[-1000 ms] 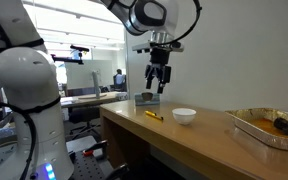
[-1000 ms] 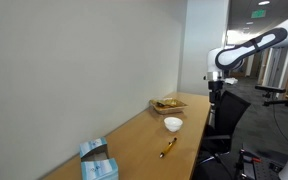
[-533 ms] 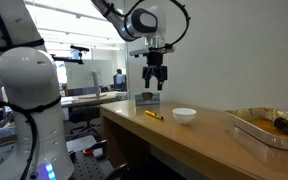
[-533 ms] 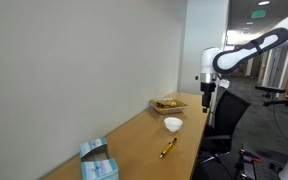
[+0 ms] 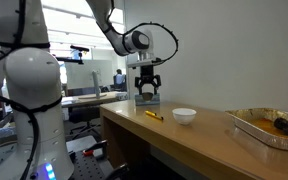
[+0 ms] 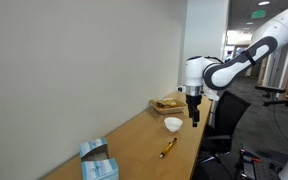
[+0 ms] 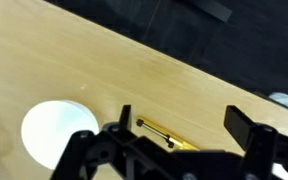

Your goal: Put the pen in the bowl

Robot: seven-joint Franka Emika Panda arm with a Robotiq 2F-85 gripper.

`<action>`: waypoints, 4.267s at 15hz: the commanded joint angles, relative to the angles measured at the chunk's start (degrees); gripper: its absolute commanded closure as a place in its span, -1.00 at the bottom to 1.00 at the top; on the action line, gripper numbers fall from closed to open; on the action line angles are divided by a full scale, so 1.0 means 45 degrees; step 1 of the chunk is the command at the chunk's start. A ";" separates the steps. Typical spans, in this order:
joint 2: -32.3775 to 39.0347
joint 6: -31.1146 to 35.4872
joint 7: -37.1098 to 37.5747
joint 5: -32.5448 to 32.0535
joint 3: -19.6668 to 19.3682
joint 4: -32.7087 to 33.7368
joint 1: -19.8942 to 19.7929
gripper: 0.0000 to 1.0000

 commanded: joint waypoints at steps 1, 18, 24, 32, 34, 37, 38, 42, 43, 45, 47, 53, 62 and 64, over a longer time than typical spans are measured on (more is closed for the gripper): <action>0.1282 0.0383 -0.1210 -0.0975 0.0371 0.0859 0.0283 -1.00; 0.6183 0.4054 -1.0307 -0.2761 0.2268 0.3658 -0.0245 -1.00; 0.6882 0.4168 -1.5176 -0.1367 0.3271 0.3879 -0.1257 -0.93; 0.7251 0.3977 -1.4711 -0.0598 0.2649 0.4342 -0.1049 -0.15; 0.7300 0.3965 -1.4722 -0.0522 0.2609 0.4436 -0.1047 0.16; 0.7458 0.3850 -1.4576 -0.0561 0.2499 0.4564 -0.0993 0.62; 0.7524 0.3761 -1.4500 -0.0568 0.2463 0.4598 -0.0987 0.75; 0.7623 0.3540 -1.3969 -0.0581 0.2361 0.4678 -0.0961 0.89; 0.7547 0.3524 -1.3831 -0.0586 0.2354 0.4646 -0.0963 0.89; 0.7303 0.3402 -1.3392 -0.0628 0.2303 0.4544 -0.0916 0.89; 0.7086 0.3146 -1.3282 -0.0555 0.2421 0.4455 -0.0976 0.89; 0.5908 0.2534 -1.3931 0.1195 0.3015 0.4276 -0.1646 0.89; 0.4272 0.1957 -1.7804 0.5116 0.2470 0.4225 -0.2897 0.89; 0.4199 0.1935 -1.8832 0.5943 0.2151 0.4288 -0.3190 0.89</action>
